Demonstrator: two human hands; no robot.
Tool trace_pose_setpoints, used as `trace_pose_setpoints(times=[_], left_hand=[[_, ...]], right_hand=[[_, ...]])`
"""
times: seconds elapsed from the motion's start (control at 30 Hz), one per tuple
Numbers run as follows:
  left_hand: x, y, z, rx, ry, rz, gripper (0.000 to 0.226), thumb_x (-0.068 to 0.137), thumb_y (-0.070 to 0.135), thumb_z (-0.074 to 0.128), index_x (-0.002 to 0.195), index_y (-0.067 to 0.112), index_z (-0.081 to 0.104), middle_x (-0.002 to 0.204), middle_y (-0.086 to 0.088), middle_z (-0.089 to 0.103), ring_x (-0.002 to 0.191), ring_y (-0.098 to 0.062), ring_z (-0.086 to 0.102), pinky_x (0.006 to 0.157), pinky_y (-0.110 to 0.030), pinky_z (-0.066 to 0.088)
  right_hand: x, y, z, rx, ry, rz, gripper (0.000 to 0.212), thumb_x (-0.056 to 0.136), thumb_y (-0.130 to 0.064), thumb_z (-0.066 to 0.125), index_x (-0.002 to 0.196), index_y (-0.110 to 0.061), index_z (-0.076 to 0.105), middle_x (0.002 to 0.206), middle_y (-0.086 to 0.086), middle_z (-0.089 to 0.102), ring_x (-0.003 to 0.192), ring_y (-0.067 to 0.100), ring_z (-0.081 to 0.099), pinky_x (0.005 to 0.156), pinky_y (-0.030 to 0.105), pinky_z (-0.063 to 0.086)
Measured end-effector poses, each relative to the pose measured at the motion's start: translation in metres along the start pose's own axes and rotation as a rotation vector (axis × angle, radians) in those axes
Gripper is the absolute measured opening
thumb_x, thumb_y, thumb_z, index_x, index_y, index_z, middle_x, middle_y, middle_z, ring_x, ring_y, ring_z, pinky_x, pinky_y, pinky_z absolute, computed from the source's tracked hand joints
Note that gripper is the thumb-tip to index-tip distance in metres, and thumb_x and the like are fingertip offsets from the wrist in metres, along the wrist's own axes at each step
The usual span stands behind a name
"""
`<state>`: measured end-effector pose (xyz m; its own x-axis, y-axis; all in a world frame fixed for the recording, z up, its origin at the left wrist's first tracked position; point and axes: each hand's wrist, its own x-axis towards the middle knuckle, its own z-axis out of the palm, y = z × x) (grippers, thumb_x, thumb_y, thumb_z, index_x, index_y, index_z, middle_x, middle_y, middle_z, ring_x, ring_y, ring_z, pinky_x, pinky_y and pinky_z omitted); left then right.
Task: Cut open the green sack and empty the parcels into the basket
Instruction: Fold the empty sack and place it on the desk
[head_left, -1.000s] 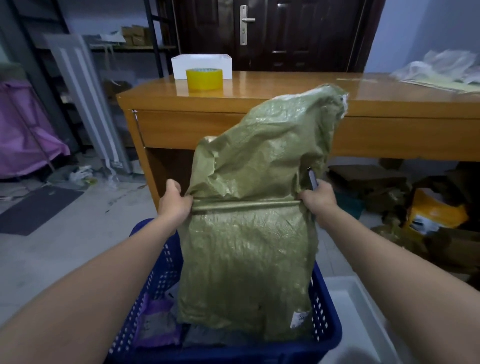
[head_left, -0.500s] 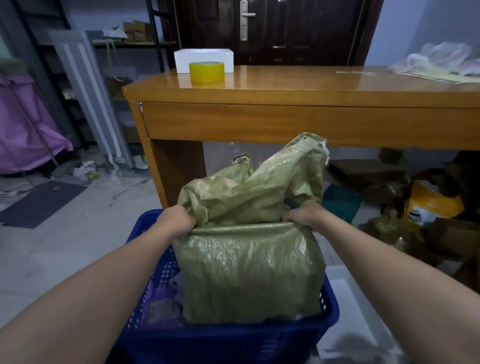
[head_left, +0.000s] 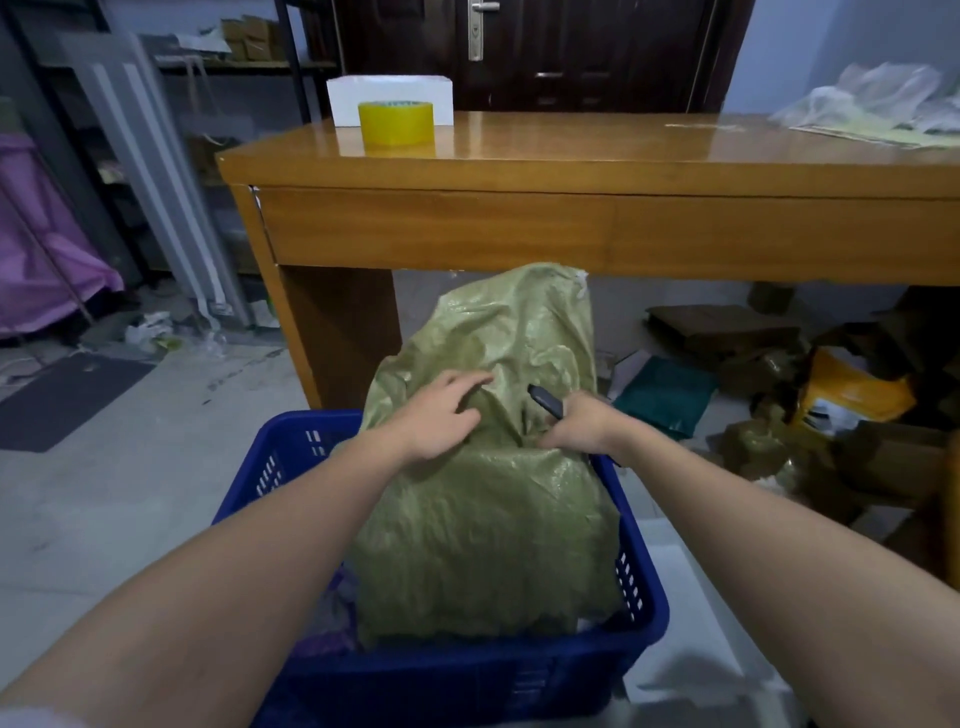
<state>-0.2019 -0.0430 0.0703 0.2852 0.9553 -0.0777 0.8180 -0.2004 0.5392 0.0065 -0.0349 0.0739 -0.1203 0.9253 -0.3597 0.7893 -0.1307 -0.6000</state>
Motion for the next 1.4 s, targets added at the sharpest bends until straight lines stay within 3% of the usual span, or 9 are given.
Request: trace_pose_setpoints(times=[0.13, 0.27, 0.5, 0.67, 0.87, 0.97, 1.07, 1.27, 1.4], left_hand=[[0.010, -0.008, 0.011, -0.114, -0.417, -0.167, 0.101, 0.076, 0.070, 0.062, 0.151, 0.050, -0.003, 0.164, -0.003, 0.010, 0.147, -0.029, 0.022, 0.117, -0.046, 0.025], [0.008, -0.006, 0.019, 0.003, -0.571, -0.110, 0.132, 0.069, 0.038, 0.086, 0.151, 0.042, -0.018, 0.162, -0.004, 0.017, 0.144, -0.029, 0.029, 0.116, -0.044, 0.029], [0.005, -0.008, 0.032, 0.436, -0.202, -0.181, 0.021, 0.087, 0.022, 0.060, 0.107, 0.017, 0.067, 0.111, -0.008, 0.068, 0.098, -0.027, 0.065, 0.075, -0.030, 0.047], [0.000, -0.019, 0.018, 0.490, -0.152, -0.073, 0.021, 0.086, 0.034, 0.058, 0.102, 0.027, 0.070, 0.123, 0.001, 0.050, 0.118, -0.023, 0.042, 0.104, -0.042, 0.033], [0.004, -0.032, 0.025, 0.274, -0.288, -0.091, 0.024, 0.075, 0.035, 0.071, 0.097, 0.029, 0.064, 0.100, 0.001, 0.064, 0.090, -0.019, 0.062, 0.082, -0.040, 0.055], [0.005, -0.028, 0.032, 0.329, -0.140, -0.012, 0.013, 0.083, 0.024, 0.061, 0.086, 0.034, 0.054, 0.093, 0.003, 0.061, 0.086, -0.020, 0.059, 0.075, -0.037, 0.052], [0.008, -0.023, 0.029, 0.256, -0.009, 0.088, 0.016, 0.081, 0.016, 0.059, 0.085, 0.032, 0.054, 0.087, 0.006, 0.064, 0.080, -0.020, 0.062, 0.070, -0.037, 0.052], [0.000, -0.034, 0.022, 0.303, 0.397, 0.035, 0.030, 0.082, 0.026, 0.066, 0.108, 0.034, 0.056, 0.113, 0.011, 0.056, 0.115, -0.017, 0.048, 0.100, -0.037, 0.033], [-0.011, -0.042, 0.024, 0.097, 0.332, -0.086, 0.022, 0.082, 0.038, 0.067, 0.083, 0.021, 0.053, 0.084, 0.006, 0.052, 0.081, -0.018, 0.052, 0.076, -0.040, 0.049]], right_hand=[[0.006, 0.011, -0.005, 0.345, 0.090, -0.067, 0.020, 0.085, -0.013, 0.069, 0.072, -0.011, 0.054, 0.070, 0.009, 0.057, 0.067, 0.021, 0.058, 0.064, 0.029, 0.045], [0.001, 0.006, -0.011, 0.543, 0.061, -0.054, 0.017, 0.086, -0.017, 0.073, 0.079, -0.011, 0.059, 0.080, 0.009, 0.066, 0.074, 0.022, 0.065, 0.073, 0.033, 0.052], [-0.003, 0.008, -0.021, -0.218, -0.040, -0.069, 0.115, 0.044, -0.071, 0.080, 0.141, -0.015, 0.051, 0.124, 0.005, 0.066, 0.105, 0.023, 0.065, 0.091, 0.036, 0.054], [-0.005, 0.010, -0.012, -0.686, -0.010, -0.054, 0.041, 0.076, -0.045, 0.077, 0.092, -0.013, 0.055, 0.093, 0.004, 0.062, 0.081, 0.023, 0.058, 0.055, 0.027, 0.038], [-0.010, -0.004, -0.008, -0.889, 0.263, -0.191, 0.048, 0.073, -0.045, 0.072, 0.113, -0.020, 0.064, 0.108, 0.000, 0.057, 0.086, 0.025, 0.060, 0.072, 0.034, 0.052], [-0.005, -0.018, 0.006, -0.757, 0.244, -0.473, 0.083, 0.068, -0.053, 0.075, 0.144, -0.033, 0.046, 0.147, -0.005, 0.050, 0.121, 0.024, 0.059, 0.091, 0.040, 0.054], [0.001, -0.027, 0.029, -0.493, 0.045, -0.434, 0.100, 0.065, -0.038, 0.082, 0.151, -0.032, 0.032, 0.140, 0.000, 0.055, 0.119, 0.025, 0.058, 0.094, 0.036, 0.051], [0.026, -0.023, 0.051, -0.226, 0.058, -0.130, 0.003, 0.085, -0.014, 0.054, 0.084, -0.017, 0.055, 0.079, 0.005, 0.060, 0.078, 0.029, 0.064, 0.061, 0.029, 0.044], [0.033, -0.012, 0.036, 0.128, 0.186, 0.009, 0.012, 0.093, -0.020, 0.053, 0.086, -0.012, 0.058, 0.073, 0.007, 0.056, 0.073, 0.027, 0.058, 0.058, 0.029, 0.038]])
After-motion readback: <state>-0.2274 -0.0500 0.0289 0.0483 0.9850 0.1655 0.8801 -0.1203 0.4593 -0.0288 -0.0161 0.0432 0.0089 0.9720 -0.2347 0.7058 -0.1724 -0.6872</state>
